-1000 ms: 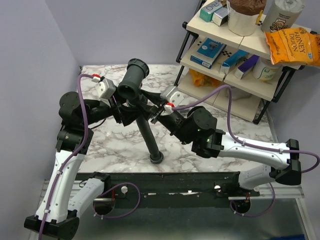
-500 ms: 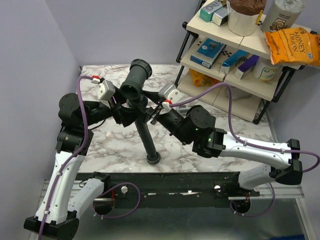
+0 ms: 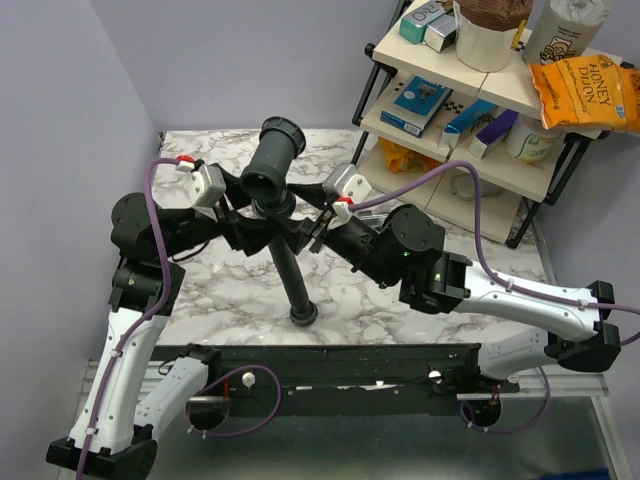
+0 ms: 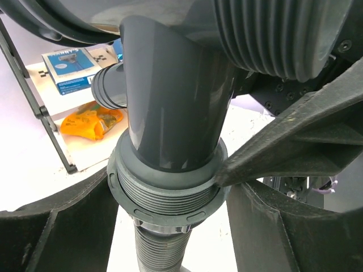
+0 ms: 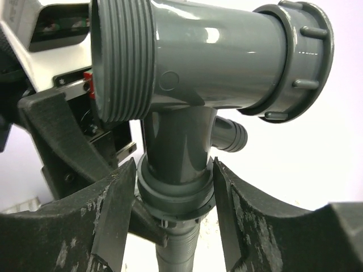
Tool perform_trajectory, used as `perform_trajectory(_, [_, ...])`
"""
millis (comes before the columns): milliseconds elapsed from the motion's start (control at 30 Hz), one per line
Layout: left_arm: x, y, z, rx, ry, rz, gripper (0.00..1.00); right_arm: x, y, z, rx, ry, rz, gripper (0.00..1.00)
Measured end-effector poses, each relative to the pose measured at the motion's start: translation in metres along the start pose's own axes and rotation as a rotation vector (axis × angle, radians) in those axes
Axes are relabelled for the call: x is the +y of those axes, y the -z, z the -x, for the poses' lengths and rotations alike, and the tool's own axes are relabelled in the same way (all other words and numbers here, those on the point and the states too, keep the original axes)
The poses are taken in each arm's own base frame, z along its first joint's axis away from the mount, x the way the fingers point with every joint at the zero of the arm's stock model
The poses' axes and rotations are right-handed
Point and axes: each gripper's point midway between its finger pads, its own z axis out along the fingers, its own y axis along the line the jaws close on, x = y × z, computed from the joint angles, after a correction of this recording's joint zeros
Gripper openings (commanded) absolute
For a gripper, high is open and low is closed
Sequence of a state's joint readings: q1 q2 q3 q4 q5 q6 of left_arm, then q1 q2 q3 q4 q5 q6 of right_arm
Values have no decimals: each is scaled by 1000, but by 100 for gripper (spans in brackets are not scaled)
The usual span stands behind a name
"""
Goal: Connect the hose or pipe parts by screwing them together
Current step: Install the adaptor on the pipeline.
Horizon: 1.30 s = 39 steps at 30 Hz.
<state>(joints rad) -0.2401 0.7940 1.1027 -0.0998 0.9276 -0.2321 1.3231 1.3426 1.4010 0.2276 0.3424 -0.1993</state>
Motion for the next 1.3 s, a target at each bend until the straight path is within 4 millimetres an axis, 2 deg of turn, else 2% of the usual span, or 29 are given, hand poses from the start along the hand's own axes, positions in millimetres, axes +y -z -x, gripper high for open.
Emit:
perform_trajectory(267, [-2,0,11,-35,-37,-6,0,8,13,16,45,29,90,77])
perform_trajectory(433, [-3,0,13,-42,-37,-8,0,9,27,16,86,43,133,74])
perform_trajectory(467, [-3,0,13,-43,-36,-8,0,10,29,15,94,46,141,71])
perform_trajectory(567, [-3,0,14,-45,-37,-9,0,3,37,13,119,63,151,47])
perform_trajectory(600, [-3,0,14,-44,-36,-9,0,-1,39,14,121,65,154,30])
perform_trajectory(700, [-3,0,14,-45,-32,-9,0,-28,45,20,118,60,120,15])
perform_trajectory(800, [-4,0,15,-48,-27,-12,0,-69,45,23,115,77,41,8])
perform_trajectory(900, [-7,0,15,-48,-18,-26,0,-93,39,29,104,87,14,1])
perform_trajectory(967, [-11,0,15,-47,-10,-44,0,-105,32,34,94,94,6,1])
perform_trajectory(1133, [-20,0,14,-43,8,-96,0,-121,11,38,74,98,38,1])
perform_trajectory(1300, [-25,0,3,-22,47,-139,0,-122,-2,33,65,71,124,1])
